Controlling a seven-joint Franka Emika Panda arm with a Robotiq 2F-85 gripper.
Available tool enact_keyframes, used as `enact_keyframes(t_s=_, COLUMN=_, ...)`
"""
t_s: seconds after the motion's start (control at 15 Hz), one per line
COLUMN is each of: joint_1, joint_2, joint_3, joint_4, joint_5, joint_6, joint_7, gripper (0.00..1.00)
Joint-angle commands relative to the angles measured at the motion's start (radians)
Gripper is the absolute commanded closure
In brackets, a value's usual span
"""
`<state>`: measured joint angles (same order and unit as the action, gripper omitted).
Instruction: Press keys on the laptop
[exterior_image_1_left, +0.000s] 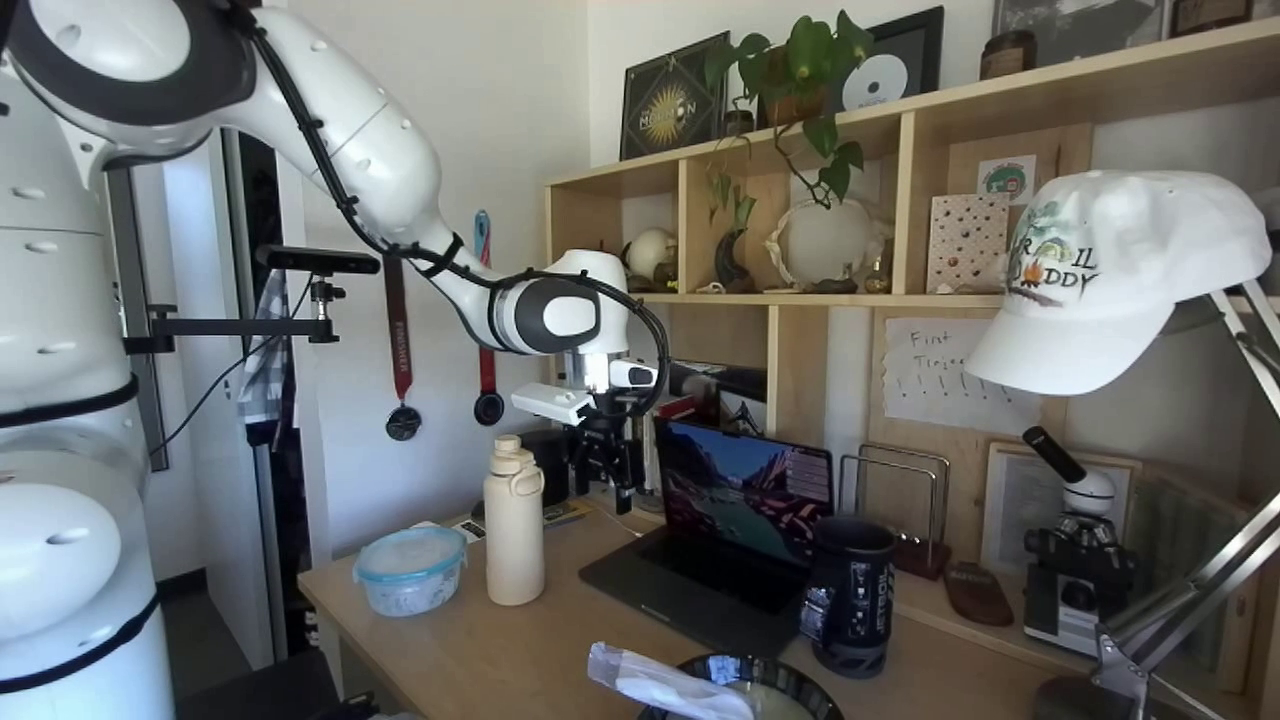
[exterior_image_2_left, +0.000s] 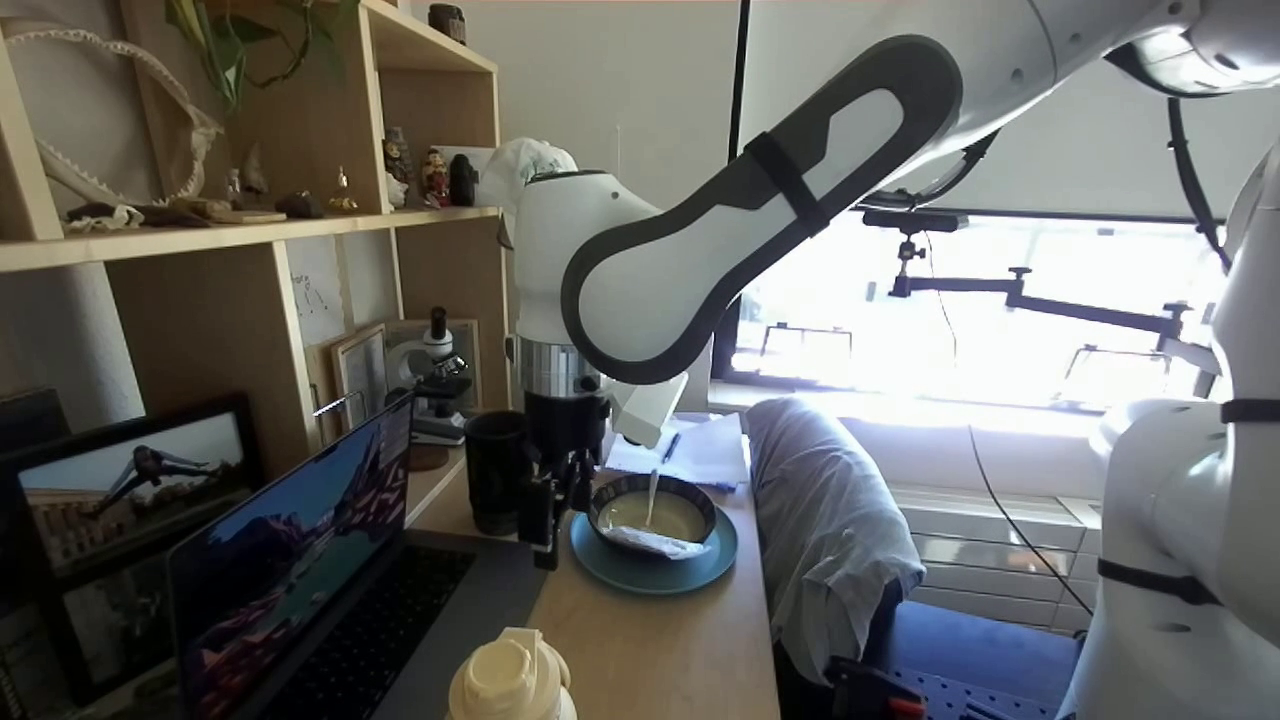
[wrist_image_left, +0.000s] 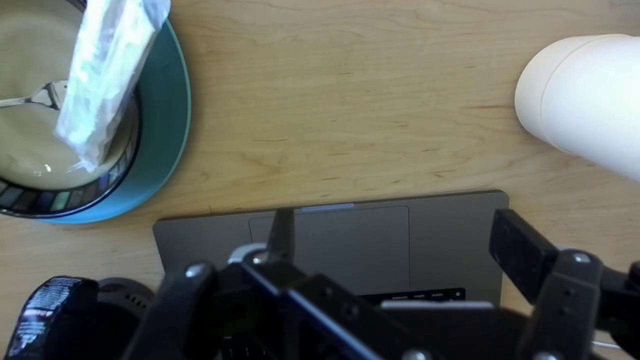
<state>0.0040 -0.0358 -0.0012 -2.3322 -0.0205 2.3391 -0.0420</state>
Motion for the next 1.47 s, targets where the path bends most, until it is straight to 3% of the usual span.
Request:
enact_keyframes(t_s=0.0, joint_1=-0.005, joint_2=0.043, joint_3=-0.006, joint_4=0.016, joint_5=0.028, joint_6=0.043, joint_7=-0.038, gripper=0.00)
enact_keyframes(t_s=0.33, joint_1=-0.030, joint_2=0.183, joint_3=-0.014, joint_4=0.072, joint_5=0.092, joint_6=0.204, joint_7=-0.150, gripper=0.00)
enact_keyframes(t_s=0.67, joint_1=-0.065, joint_2=0.347, joint_3=0.019, joint_4=0.199, joint_5=0.143, joint_6=0.255, joint_7=-0.264, gripper=0.00)
enact_keyframes(t_s=0.73, joint_1=-0.072, joint_2=0.376, joint_3=0.028, joint_4=0.229, joint_5=0.147, joint_6=0.255, joint_7=-0.281, gripper=0.08)
enact_keyframes(t_s=0.8, joint_1=-0.074, joint_2=0.405, joint_3=0.033, joint_4=0.261, joint_5=0.137, joint_6=0.250, joint_7=-0.285, gripper=0.26)
enact_keyframes(t_s=1.4, joint_1=-0.095, joint_2=0.564, joint_3=0.032, joint_4=0.438, joint_5=0.077, joint_6=0.264, joint_7=-0.271, gripper=0.95)
